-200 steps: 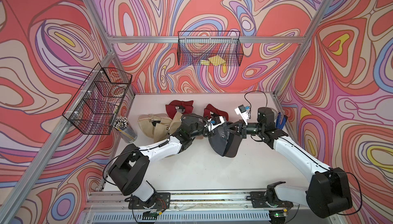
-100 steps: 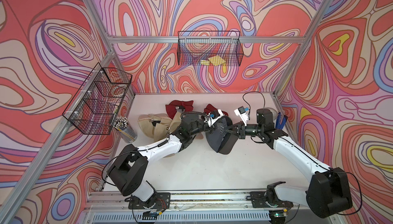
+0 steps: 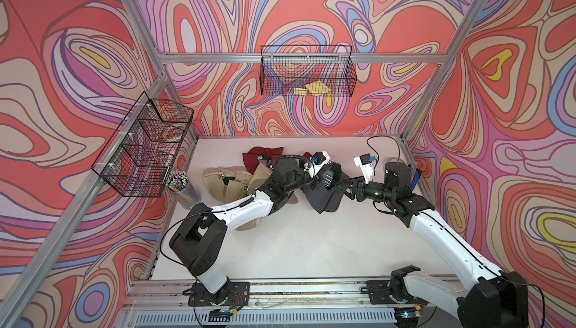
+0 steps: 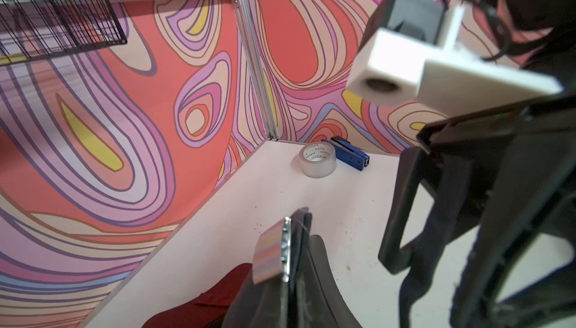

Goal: Open the adjustable buckle of the baseball cap
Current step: Place the baseball cap at the center of the board.

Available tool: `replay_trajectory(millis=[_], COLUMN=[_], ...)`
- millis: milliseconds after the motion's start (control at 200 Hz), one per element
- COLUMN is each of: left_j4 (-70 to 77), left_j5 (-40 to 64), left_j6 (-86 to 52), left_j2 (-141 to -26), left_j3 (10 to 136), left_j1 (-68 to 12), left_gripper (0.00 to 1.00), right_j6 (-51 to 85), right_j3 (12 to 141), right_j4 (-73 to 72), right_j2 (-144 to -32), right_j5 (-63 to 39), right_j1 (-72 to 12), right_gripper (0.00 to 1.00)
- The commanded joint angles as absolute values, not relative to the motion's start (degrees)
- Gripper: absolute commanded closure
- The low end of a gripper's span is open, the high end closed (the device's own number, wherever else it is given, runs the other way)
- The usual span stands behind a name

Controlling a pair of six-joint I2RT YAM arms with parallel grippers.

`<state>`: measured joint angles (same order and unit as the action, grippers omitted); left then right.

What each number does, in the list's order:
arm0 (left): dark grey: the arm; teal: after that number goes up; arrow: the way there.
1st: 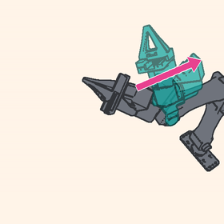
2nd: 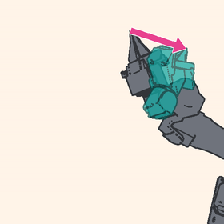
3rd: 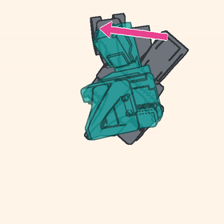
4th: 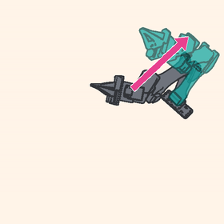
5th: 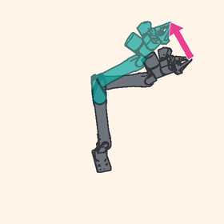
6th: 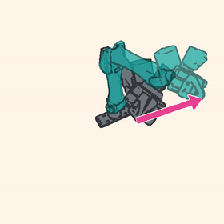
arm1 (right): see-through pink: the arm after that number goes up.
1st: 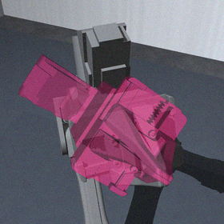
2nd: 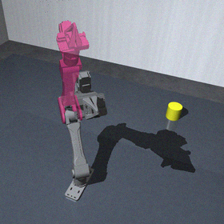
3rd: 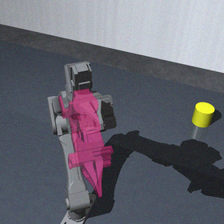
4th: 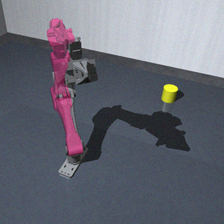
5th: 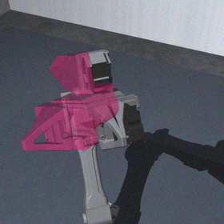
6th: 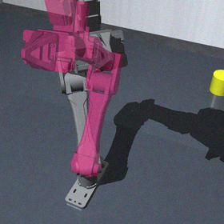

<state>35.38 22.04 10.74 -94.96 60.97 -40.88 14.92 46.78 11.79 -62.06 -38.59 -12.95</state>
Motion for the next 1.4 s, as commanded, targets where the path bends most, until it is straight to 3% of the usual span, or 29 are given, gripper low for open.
replay_trajectory(millis=[0,265,641,731,886,1052,1222,1397], left_j4=[38.7,44.5,58.3,57.6,49.7,42.6,34.9,24.1], left_j5=[23.9,26.5,29.0,27.5,26.6,23.1,20.2,10.9], left_j6=[7.2,1.0,-11.9,-12.2,-5.1,3.2,4.4,3.2], left_j2=[-96.8,-104.5,-118.4,-118.6,-114.6,-104.8,-91.8,-76.5], left_j3=[63.7,68.4,76.6,76.8,75.8,70.8,64.2,55.7], left_j1=[-41.0,-43.1,-45.5,-45.5,-45.5,-45.0,-42.3,-38.0], left_gripper=[1.0,1.0,1.0,0.7,0.45,0.4,0.38,0.38], right_j6=[19.4,23.4,24.2,24.2,24.9,24.1,22.2,19.8], right_j3=[49.0,51.3,52.8,53.2,53.1,53.8,54.0,52.3], right_j4=[15.1,18.6,19.2,19.2,18.6,17.6,15.0,11.9], right_j2=[-59.3,-53.1,-52.8,-53.7,-54.7,-56.7,-60.1,-62.1], right_j5=[-27.7,-15.3,-10.7,-10.8,-9.0,-7.1,-6.3,-3.4], right_j1=[-13.3,-13.3,-13.2,-13.3,-13.3,-13.2,-13.2,-13.2], right_gripper=[0.42,0.33,0.33,0.32,0.26,0.24,0.24,0.24])
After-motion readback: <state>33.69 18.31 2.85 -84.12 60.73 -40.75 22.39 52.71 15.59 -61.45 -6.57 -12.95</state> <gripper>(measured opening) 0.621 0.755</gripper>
